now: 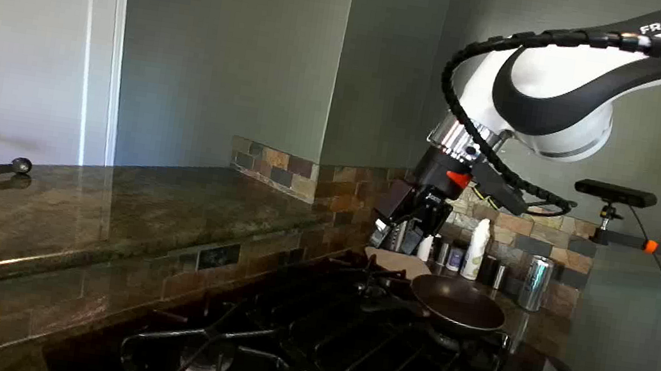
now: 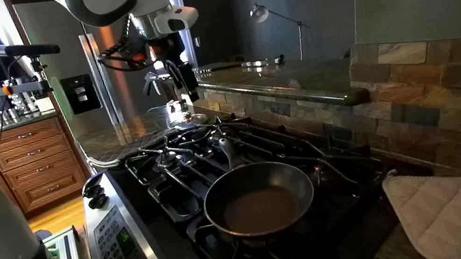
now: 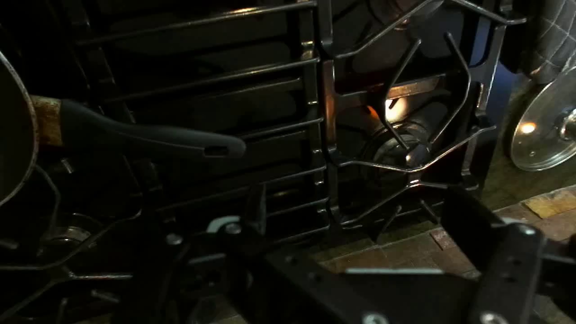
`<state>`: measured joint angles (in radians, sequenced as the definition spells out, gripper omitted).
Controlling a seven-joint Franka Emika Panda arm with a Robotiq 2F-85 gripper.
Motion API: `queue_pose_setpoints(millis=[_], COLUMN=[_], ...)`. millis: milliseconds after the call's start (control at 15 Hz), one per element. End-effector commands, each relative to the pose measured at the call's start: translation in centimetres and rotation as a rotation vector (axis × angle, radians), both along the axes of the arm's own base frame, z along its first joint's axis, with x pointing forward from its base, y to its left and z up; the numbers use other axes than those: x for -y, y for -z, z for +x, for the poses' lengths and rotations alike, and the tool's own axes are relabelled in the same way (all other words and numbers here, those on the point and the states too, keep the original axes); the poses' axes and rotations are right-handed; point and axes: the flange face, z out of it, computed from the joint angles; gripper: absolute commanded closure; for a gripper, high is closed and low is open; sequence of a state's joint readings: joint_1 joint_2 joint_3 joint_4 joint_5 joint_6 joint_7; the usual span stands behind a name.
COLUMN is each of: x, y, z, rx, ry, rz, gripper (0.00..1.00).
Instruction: Move the pan to the left side of the stove
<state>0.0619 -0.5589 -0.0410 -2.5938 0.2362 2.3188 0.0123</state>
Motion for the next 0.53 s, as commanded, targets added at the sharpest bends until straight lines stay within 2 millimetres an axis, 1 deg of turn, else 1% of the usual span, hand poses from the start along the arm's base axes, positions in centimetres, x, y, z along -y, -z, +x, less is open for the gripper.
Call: queue_pose_setpoints(millis=[0, 333, 400, 467], x=[0.0, 0.0, 0.8, 2.1], y=[0.0, 0.0, 0.4, 0.9], z=[0.0, 0.0, 0.3, 0.4], rx=[-0.001, -0.001, -0.017, -0.027], ry=[0.0, 0.0, 0.058, 0.137], rz=[0.0, 0.0, -0.003, -0.009], gripper=[0.0, 0.0, 0.0, 0.0])
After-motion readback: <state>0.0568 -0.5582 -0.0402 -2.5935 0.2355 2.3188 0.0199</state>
